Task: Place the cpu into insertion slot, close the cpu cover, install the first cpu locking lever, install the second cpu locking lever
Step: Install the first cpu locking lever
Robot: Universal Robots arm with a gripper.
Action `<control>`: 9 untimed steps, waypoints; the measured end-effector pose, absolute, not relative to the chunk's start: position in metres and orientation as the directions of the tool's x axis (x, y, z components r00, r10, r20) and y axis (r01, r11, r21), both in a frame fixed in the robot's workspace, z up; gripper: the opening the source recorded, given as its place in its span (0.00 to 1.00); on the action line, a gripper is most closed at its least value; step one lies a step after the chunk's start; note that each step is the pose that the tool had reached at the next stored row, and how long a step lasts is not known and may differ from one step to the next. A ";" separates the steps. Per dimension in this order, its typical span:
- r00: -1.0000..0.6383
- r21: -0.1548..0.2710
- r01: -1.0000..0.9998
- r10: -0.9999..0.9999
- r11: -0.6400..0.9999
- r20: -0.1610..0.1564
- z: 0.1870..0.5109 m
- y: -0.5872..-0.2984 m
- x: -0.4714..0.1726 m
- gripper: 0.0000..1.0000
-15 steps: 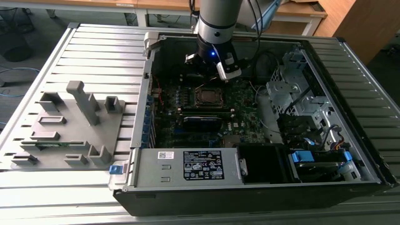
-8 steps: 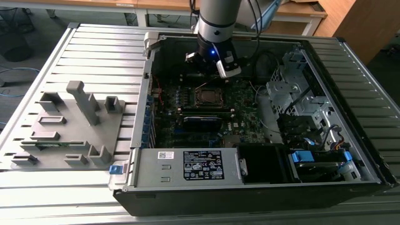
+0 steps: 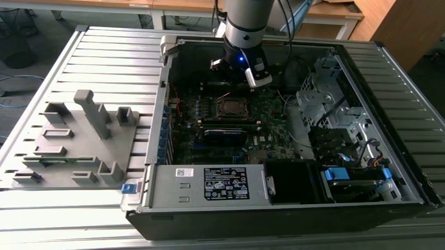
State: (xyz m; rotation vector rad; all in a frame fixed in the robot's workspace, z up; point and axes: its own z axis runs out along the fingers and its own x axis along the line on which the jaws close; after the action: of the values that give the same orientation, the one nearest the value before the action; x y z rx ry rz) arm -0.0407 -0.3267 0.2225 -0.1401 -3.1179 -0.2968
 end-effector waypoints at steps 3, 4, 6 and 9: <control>-0.996 0.188 0.089 0.088 0.978 0.014 0.221 -0.327 -0.041 0.11; -0.996 0.189 0.089 0.088 0.978 0.013 0.220 -0.327 -0.041 0.11; -0.996 0.188 0.089 0.088 0.978 0.011 0.216 -0.327 -0.041 0.11; -0.996 0.185 0.089 0.089 0.979 0.009 0.212 -0.327 -0.041 0.11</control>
State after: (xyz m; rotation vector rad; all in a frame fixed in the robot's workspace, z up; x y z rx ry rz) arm -0.0407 -0.3266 0.2120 -0.1402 -3.1244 -0.2921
